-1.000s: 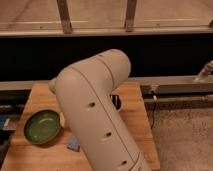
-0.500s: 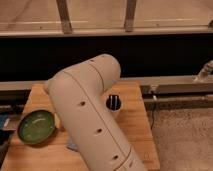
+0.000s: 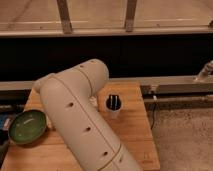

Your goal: Push the ceramic bowl across the table

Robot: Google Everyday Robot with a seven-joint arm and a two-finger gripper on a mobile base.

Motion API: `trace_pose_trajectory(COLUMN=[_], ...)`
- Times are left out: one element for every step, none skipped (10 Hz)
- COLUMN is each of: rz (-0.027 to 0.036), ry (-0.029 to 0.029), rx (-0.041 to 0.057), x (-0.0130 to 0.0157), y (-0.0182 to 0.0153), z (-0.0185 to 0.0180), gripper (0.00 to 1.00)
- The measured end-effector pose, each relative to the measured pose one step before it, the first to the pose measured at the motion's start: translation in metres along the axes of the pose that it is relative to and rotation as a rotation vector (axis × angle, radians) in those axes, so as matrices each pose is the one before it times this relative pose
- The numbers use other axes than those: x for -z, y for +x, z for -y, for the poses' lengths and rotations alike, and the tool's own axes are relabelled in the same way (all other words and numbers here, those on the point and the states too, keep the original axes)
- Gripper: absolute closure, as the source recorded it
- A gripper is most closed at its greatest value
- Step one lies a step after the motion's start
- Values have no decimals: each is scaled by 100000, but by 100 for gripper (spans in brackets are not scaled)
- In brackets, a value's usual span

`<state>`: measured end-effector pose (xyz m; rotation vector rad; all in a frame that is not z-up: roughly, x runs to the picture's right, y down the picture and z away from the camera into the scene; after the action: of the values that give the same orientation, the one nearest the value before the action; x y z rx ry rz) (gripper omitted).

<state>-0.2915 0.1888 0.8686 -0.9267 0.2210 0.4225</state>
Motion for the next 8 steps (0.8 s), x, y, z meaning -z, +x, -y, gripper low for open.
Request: trace_pose_trajectory(rz=[-9,147,193,35,39,-141,-157,-23], ry=[-2,6,79,44,121,18,-93,-5], rx=[-128,-112,-132,-24,-119,-73,33,16], x=[17,20,70,95,122,78,137,7], y=[54,14,-4,-6,13,53,24,8], z=[19,65,73,6,79,33,-60,1], gripper=[21,21,21,21,21,21,21,21])
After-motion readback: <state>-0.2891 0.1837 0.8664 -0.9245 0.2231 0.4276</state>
